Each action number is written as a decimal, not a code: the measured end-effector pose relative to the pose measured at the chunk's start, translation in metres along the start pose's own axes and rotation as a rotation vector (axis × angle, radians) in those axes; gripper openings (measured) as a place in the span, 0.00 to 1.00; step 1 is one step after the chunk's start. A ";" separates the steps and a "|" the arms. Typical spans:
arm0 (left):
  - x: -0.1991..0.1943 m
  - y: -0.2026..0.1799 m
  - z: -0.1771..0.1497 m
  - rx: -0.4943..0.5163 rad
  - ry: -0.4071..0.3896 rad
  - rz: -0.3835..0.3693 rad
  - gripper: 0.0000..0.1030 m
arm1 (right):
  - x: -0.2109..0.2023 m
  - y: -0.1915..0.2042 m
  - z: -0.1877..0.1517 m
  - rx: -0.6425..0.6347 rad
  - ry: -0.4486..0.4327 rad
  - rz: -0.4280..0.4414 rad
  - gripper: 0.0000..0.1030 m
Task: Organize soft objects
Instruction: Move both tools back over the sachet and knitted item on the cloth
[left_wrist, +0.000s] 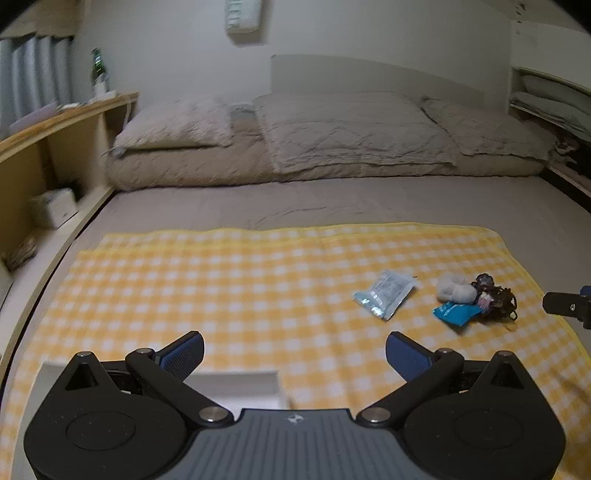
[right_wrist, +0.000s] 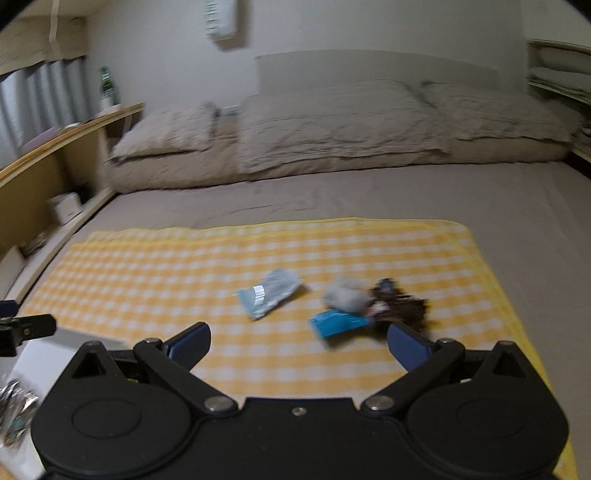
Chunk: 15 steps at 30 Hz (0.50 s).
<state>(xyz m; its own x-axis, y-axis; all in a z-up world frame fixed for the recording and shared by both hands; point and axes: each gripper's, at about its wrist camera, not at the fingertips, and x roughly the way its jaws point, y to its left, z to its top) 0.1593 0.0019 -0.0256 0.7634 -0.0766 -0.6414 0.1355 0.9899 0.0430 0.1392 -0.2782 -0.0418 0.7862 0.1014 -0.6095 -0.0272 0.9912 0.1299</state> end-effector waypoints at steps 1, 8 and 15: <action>0.005 -0.006 0.002 0.010 -0.009 -0.008 1.00 | 0.003 -0.008 0.001 0.007 -0.002 -0.015 1.00; 0.045 -0.041 0.016 0.077 -0.046 -0.084 1.00 | 0.028 -0.055 0.004 0.001 -0.021 -0.072 1.00; 0.101 -0.063 0.025 0.122 -0.028 -0.113 1.00 | 0.060 -0.093 0.003 -0.015 -0.054 -0.098 1.00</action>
<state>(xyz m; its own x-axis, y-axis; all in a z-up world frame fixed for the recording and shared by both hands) 0.2439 -0.0707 -0.0736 0.7562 -0.1917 -0.6256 0.2959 0.9530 0.0656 0.1904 -0.3646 -0.0879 0.8177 -0.0001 -0.5756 0.0422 0.9973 0.0598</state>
